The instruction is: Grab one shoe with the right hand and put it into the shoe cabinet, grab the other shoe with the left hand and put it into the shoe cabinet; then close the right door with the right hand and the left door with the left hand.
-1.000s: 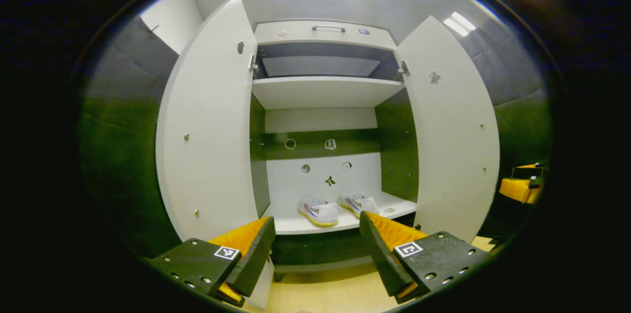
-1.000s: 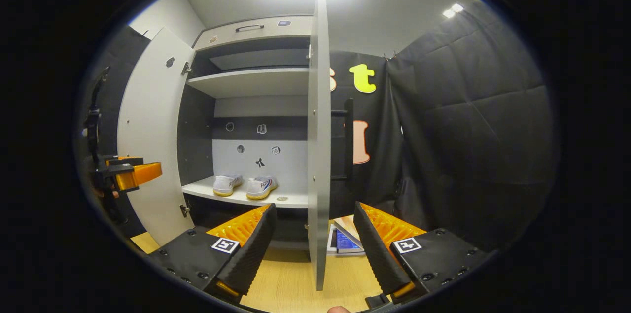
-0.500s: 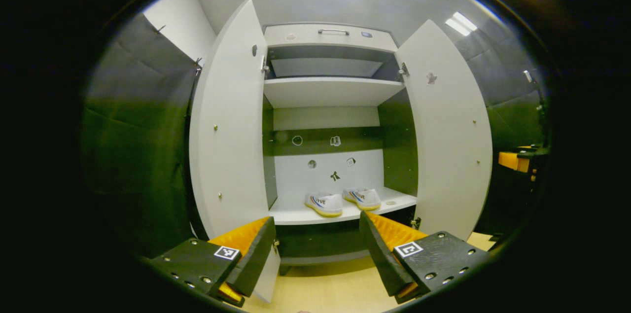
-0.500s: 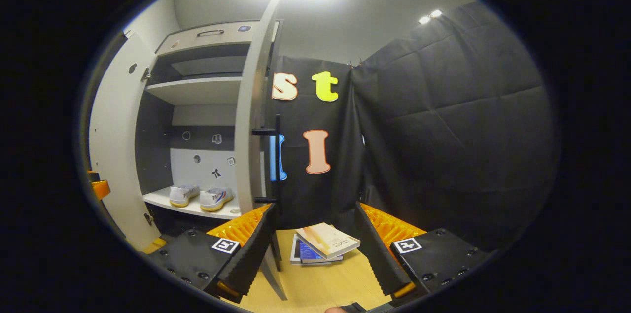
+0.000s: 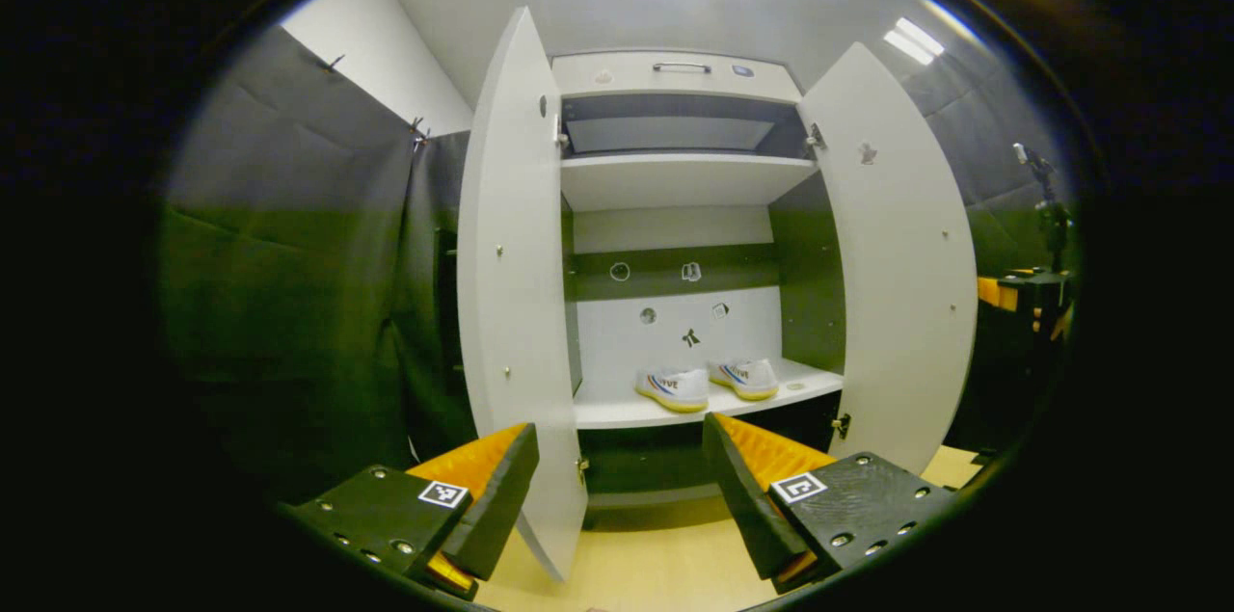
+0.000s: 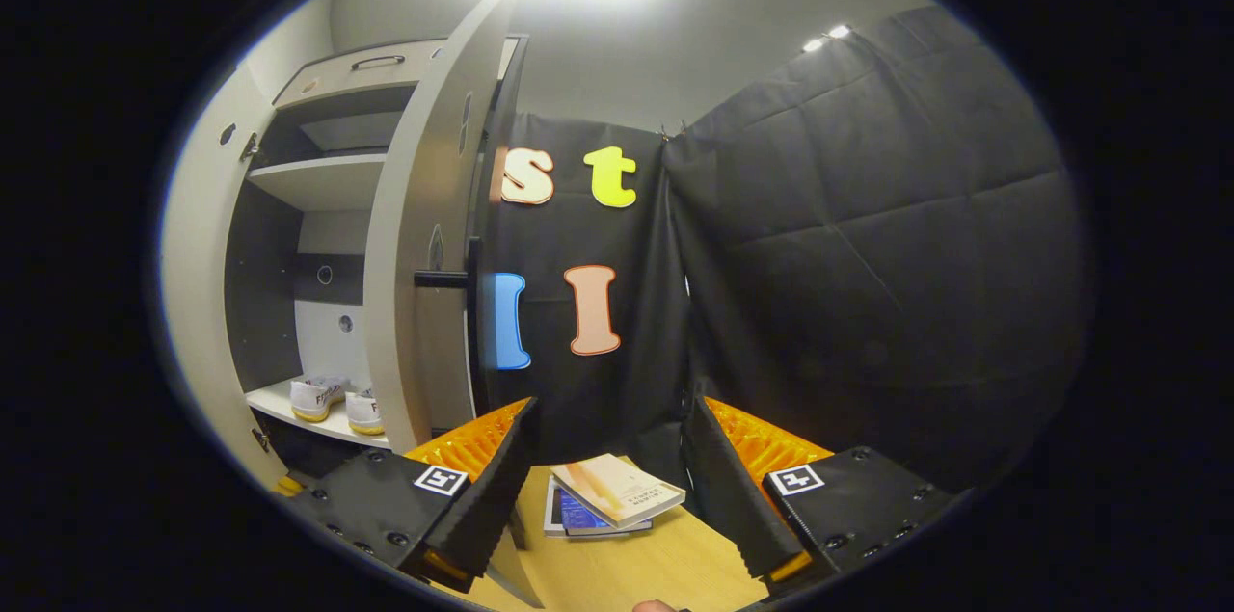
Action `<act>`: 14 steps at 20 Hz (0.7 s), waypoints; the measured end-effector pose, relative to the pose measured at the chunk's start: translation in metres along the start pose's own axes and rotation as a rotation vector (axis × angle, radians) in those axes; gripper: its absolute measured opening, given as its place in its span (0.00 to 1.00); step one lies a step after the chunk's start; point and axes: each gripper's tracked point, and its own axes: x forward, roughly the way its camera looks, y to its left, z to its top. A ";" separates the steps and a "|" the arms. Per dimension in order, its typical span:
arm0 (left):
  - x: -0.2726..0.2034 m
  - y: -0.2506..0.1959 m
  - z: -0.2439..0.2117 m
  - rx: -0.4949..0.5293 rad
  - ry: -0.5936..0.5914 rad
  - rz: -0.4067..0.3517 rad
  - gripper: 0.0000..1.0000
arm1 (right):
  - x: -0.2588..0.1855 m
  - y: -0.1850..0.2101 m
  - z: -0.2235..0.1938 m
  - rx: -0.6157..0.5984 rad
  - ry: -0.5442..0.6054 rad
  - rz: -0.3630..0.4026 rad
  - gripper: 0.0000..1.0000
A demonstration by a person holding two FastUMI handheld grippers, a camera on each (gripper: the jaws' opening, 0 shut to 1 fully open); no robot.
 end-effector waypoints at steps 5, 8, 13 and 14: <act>-0.005 0.027 -0.008 -0.016 0.007 0.039 1.00 | 0.000 0.012 0.002 -0.044 -0.003 -0.009 0.91; -0.008 0.043 -0.010 -0.012 0.014 0.059 1.00 | -0.002 0.015 0.003 -0.052 -0.002 -0.023 0.91; -0.009 0.063 -0.011 -0.007 0.012 0.079 1.00 | -0.008 0.021 0.003 -0.029 -0.001 -0.041 0.91; -0.011 0.067 -0.012 -0.010 0.013 0.083 1.00 | -0.010 0.025 0.003 -0.029 -0.003 -0.038 0.94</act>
